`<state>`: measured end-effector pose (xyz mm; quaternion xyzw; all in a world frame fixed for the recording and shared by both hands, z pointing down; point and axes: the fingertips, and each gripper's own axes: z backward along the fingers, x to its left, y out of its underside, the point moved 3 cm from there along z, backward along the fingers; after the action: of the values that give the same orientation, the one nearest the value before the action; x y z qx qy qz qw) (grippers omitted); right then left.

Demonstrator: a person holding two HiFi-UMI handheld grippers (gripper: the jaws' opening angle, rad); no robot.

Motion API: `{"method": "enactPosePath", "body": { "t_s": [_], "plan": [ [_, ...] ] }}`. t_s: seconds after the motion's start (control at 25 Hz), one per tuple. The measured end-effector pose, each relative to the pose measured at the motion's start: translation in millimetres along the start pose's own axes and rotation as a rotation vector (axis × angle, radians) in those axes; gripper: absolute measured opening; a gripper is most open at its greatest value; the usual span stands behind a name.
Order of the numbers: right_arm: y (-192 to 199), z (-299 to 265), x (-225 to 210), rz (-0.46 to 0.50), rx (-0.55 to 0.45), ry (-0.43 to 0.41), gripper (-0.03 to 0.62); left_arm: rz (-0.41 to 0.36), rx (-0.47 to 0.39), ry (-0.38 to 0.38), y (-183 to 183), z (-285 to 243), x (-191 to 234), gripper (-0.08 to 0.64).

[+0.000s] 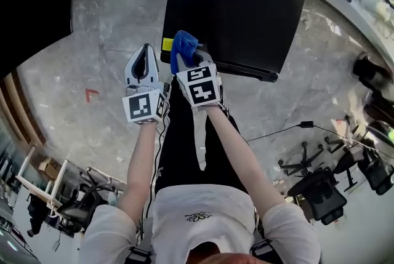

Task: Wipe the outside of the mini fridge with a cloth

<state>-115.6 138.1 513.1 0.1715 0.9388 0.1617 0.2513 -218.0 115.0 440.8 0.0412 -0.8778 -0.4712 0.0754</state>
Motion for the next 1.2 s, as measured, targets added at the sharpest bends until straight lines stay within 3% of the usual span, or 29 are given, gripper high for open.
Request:
{"method": "enactPosePath", "body": {
  "t_s": [0.44,0.96,1.2],
  "plan": [
    [48.2,65.7,-94.8,-0.122,0.012,0.113,0.080,-0.050,0.017,0.153,-4.3,-27.6,-78.6,0.005],
    [100.4,147.3,-196.9,-0.220,0.013,0.284,0.080,-0.084,0.033,0.186,5.2,-24.0,-115.3,0.005],
    [111.5,167.4,-229.4,-0.243,0.012,0.325,0.080,-0.092,0.036,0.198,4.8,-30.1,-137.2,0.005]
  ]
}}
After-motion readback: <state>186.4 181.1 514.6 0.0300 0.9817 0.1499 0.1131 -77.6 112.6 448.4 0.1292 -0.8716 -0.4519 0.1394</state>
